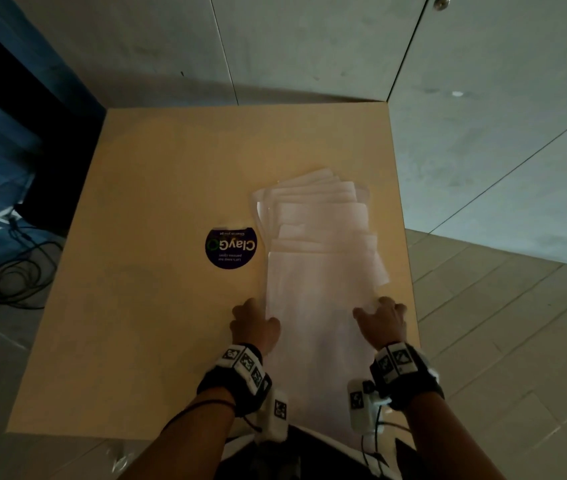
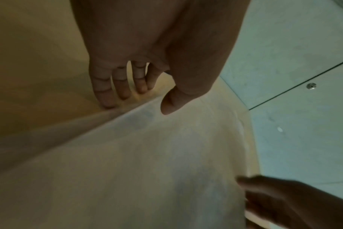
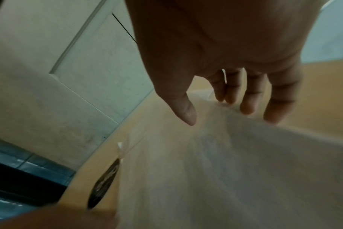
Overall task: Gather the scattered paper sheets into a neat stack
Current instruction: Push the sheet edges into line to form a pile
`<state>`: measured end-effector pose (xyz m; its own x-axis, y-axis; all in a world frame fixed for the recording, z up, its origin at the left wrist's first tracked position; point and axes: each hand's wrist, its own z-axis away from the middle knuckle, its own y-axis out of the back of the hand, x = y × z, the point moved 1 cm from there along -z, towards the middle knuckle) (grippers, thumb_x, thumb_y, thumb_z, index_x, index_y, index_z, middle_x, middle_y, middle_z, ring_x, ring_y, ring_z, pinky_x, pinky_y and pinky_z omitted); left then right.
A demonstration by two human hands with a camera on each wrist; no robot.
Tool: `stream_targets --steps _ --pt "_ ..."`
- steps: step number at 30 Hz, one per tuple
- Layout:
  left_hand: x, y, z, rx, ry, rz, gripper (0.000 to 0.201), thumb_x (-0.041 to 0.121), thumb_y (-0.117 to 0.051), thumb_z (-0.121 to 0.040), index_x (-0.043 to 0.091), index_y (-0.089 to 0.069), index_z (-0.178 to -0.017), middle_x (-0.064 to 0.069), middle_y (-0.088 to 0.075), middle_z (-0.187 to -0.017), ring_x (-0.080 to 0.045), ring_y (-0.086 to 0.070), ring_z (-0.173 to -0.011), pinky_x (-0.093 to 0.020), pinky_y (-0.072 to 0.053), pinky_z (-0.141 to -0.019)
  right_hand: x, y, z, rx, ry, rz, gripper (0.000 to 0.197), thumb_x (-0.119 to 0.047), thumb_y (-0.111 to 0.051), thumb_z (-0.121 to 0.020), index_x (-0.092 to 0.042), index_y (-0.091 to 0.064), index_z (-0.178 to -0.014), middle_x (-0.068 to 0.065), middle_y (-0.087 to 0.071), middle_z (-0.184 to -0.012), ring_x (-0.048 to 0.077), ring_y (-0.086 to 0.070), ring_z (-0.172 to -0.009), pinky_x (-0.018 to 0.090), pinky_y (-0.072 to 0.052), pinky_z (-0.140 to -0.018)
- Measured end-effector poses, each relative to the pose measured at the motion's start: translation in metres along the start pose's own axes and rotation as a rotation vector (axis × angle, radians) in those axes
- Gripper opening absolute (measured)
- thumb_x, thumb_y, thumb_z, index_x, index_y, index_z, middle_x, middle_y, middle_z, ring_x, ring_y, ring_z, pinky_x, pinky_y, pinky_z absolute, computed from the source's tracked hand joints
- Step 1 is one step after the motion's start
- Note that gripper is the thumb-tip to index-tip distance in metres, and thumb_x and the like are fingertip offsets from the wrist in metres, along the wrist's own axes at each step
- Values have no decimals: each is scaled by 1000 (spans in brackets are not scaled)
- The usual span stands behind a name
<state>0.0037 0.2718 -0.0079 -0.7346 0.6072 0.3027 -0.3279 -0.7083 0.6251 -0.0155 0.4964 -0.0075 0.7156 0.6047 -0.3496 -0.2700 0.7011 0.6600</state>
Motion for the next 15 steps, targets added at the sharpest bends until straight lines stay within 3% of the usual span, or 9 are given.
stream_targets --steps 3,9,15 --pt "7 -9 4 -48 -27 -6 66 30 -55 -89 12 -28 -147 -15 -28 -145 -37 -36 -131 -40 -33 -109 0 -11 8 -54 17 -14 72 -35 -65 -83 -6 -34 -141 16 -34 -137 39 -40 -124 44 -36 -104" --pt "0 -3 -2 8 11 -20 56 31 -53 -87 12 -40 -139 -17 -36 -139 -39 -42 -123 -41 -38 -104 13 0 7 6 -36 -74 73 -36 -65 -83 -5 -35 -142 17 -34 -139 38 -40 -127 44 -36 -107" --pt "-4 -7 -2 -74 -14 41 59 31 -55 -86 16 -41 -142 -15 -36 -140 -38 -41 -125 -41 -39 -105 16 -9 17 -92 5 -112 66 -31 -66 -82 -7 -42 -139 16 -41 -133 36 -44 -121 42 -40 -102"
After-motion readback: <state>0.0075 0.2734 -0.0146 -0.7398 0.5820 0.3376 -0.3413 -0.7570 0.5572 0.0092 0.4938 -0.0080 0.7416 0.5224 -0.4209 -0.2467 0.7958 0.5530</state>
